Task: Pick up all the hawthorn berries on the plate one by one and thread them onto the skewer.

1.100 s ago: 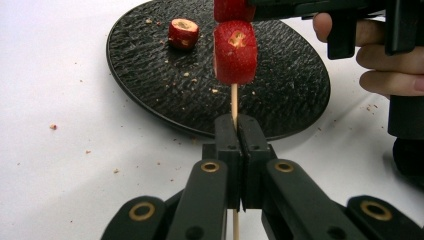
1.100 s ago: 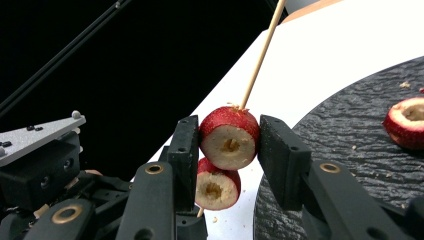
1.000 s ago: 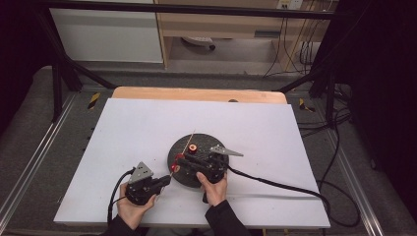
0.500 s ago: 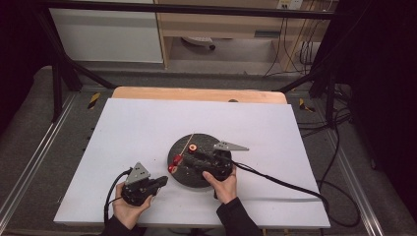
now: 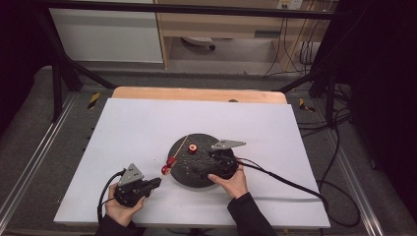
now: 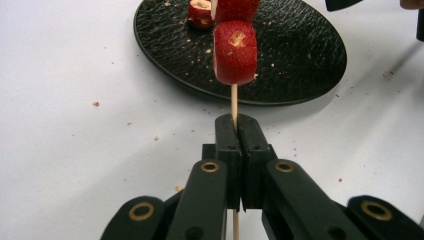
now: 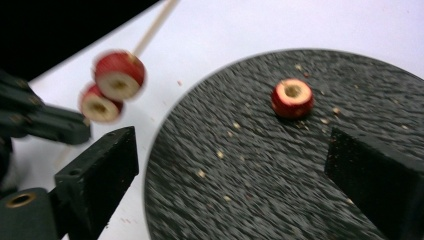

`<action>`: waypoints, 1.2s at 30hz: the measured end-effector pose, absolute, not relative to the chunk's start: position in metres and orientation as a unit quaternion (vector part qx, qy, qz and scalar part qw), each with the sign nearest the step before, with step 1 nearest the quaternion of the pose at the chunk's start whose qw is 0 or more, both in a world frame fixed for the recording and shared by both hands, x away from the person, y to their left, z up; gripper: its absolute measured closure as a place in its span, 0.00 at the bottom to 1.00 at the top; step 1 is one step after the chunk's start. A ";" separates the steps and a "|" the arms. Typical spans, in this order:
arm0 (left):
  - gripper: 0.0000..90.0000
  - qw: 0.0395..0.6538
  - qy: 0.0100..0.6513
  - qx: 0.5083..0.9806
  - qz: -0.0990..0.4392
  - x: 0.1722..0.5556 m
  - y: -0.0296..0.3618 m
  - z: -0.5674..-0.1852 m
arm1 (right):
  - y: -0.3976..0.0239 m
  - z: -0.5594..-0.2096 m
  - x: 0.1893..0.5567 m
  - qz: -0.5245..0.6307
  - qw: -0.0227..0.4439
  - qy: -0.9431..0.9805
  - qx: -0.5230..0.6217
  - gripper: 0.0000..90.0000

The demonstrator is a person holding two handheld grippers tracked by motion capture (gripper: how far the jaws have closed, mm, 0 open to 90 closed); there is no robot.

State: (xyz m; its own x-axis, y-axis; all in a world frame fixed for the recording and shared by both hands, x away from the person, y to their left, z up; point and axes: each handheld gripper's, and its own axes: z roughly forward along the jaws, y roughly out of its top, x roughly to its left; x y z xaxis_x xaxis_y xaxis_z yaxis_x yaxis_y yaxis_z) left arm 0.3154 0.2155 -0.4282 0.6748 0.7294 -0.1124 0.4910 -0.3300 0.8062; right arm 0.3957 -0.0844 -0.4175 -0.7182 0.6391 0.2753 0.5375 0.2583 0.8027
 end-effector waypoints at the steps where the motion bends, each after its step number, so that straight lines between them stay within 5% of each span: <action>1: 0.98 0.437 0.380 0.803 0.137 0.315 0.217 -0.428 | -0.085 -0.418 0.397 0.475 0.055 0.797 0.369 0.07; 36: 0.98 0.428 0.373 0.811 0.141 0.319 0.228 -0.429 | -0.072 -0.395 0.445 0.363 0.079 0.862 0.345 0.08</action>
State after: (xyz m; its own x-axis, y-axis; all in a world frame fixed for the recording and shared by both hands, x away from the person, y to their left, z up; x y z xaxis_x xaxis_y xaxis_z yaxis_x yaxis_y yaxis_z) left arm 0.3187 0.2284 -0.4295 0.6824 0.7253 -0.0903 0.4842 -0.3561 0.7992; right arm 0.4455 -0.0722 -0.3949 -0.7497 0.6517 0.1149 0.5377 0.4988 0.6798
